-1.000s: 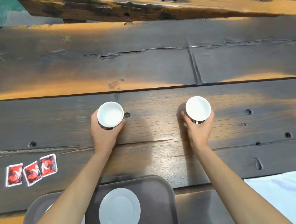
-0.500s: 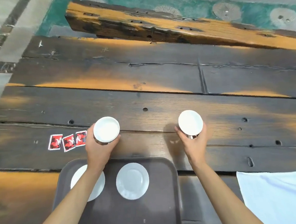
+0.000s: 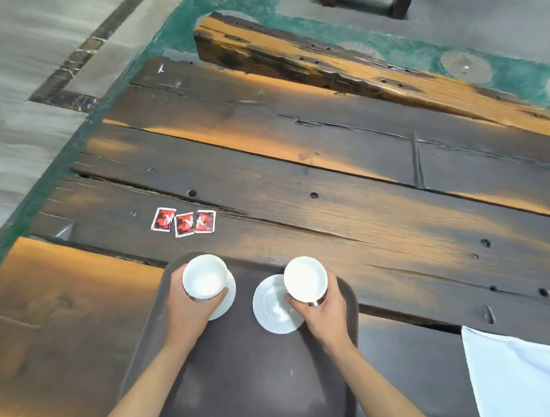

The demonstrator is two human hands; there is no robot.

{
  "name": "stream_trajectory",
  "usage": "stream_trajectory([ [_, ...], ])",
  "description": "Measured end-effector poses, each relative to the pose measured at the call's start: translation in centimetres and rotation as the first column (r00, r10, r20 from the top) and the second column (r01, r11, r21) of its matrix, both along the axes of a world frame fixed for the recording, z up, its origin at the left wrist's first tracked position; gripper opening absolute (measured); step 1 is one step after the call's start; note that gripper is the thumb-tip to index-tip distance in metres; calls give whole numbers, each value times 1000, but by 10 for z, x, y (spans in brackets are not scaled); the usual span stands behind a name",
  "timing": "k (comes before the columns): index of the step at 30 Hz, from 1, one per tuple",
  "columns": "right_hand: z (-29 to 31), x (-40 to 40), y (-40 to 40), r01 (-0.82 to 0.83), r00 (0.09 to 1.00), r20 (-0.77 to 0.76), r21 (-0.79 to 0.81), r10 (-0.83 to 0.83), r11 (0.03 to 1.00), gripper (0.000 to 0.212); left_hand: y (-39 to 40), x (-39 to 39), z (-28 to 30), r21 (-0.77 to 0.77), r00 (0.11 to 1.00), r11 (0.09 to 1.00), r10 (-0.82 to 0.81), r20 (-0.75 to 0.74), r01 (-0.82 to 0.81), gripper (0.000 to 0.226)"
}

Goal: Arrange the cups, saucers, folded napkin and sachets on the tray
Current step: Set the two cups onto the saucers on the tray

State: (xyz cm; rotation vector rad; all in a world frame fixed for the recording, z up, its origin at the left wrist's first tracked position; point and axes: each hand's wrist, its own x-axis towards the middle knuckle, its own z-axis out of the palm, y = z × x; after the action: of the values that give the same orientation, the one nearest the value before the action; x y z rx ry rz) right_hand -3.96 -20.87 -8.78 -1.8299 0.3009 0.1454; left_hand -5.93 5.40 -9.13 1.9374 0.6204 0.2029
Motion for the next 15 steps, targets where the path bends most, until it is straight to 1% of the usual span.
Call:
stream_trajectory([
  [7, -22, -20, 24, -98, 994, -64, -76, 94, 992, 77, 0, -22, -22, -62, 999, 998, 16, -43, -18, 90],
  [15, -34, -25, 29, -100, 991, -100, -123, 88, 987, 81, 7, -30, -35, -93, 996, 996, -8, -83, 1, 95],
])
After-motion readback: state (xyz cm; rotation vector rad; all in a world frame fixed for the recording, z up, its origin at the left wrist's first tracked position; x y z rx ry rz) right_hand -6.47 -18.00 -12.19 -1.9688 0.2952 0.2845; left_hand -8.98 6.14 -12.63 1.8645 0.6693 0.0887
